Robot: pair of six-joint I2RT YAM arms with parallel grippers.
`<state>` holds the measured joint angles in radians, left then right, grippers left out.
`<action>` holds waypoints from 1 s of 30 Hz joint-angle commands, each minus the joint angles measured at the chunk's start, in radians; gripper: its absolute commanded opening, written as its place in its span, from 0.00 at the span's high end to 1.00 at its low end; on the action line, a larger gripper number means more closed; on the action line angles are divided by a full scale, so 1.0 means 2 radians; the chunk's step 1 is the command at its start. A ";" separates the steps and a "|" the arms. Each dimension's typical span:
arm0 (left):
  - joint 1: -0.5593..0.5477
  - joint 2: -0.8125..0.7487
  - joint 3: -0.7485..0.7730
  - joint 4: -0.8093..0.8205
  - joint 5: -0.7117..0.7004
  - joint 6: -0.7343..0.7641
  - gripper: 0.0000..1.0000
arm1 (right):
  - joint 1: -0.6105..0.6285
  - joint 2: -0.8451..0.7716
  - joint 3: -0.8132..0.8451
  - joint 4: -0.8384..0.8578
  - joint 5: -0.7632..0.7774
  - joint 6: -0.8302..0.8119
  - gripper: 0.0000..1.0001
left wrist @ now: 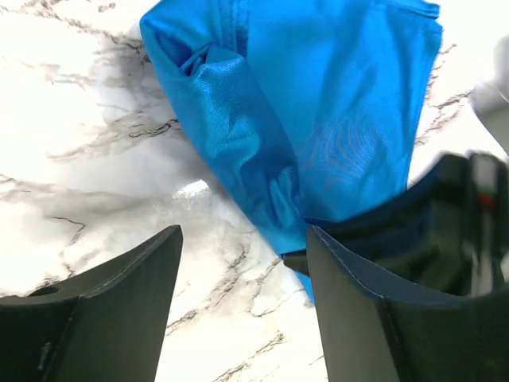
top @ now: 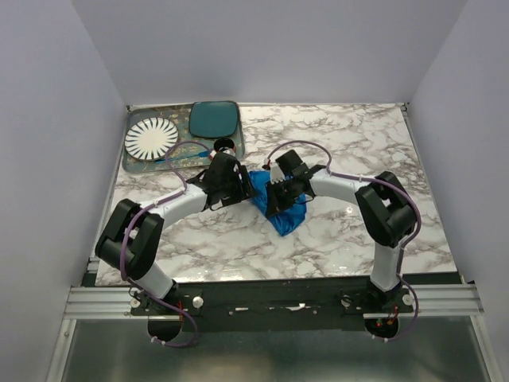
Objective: Fold the napkin, place the utensils inside, and roll it up
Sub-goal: Roll the napkin with the utensil
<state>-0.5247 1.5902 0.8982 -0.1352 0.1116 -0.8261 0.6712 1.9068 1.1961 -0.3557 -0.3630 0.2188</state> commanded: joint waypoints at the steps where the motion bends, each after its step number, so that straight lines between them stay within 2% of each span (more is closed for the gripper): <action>1: -0.001 -0.017 -0.008 -0.008 0.000 0.020 0.25 | -0.049 0.060 0.007 -0.005 -0.204 0.008 0.87; 3: -0.001 -0.005 0.003 -0.008 0.019 0.016 0.24 | -0.062 0.077 0.014 -0.004 -0.275 0.014 0.87; 9: -0.007 0.058 0.045 0.003 0.037 0.000 0.23 | -0.100 0.132 0.032 -0.002 -0.364 0.029 0.86; 13: -0.007 0.101 0.070 -0.008 0.026 -0.006 0.23 | -0.112 0.143 0.038 -0.003 -0.376 0.030 0.86; 16: -0.007 0.121 0.085 -0.014 0.008 -0.007 0.27 | -0.112 0.143 0.037 -0.004 -0.380 0.028 0.85; 17: -0.007 0.127 0.089 -0.021 0.002 -0.009 0.32 | -0.113 0.142 0.035 -0.004 -0.380 0.026 0.84; 19: -0.005 0.132 0.092 -0.023 -0.006 -0.007 0.37 | -0.113 0.132 0.035 -0.011 -0.363 0.020 0.82; 20: -0.005 0.132 0.090 -0.022 -0.010 -0.007 0.45 | -0.113 0.124 0.035 -0.016 -0.353 0.016 0.81; 22: -0.005 0.133 0.087 -0.021 -0.010 -0.004 0.51 | -0.113 0.098 0.028 -0.021 -0.319 0.010 0.77; 23: -0.004 0.133 0.086 -0.023 -0.009 -0.003 0.60 | -0.112 0.088 0.026 -0.023 -0.306 0.006 0.76; 24: -0.005 0.133 0.084 -0.021 -0.007 -0.003 0.63 | -0.112 0.076 0.019 -0.027 -0.280 0.005 0.74; 26: -0.005 0.129 0.079 -0.017 -0.002 -0.006 0.67 | -0.110 0.040 0.014 -0.031 -0.252 0.003 0.70; 30: -0.004 0.128 0.076 -0.014 0.006 -0.008 0.67 | -0.095 -0.023 0.012 -0.062 -0.143 -0.008 0.62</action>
<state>-0.5316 1.8328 1.0691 -0.1516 0.1310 -0.8440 0.4503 2.0220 1.2285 -0.3931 -0.9031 0.2375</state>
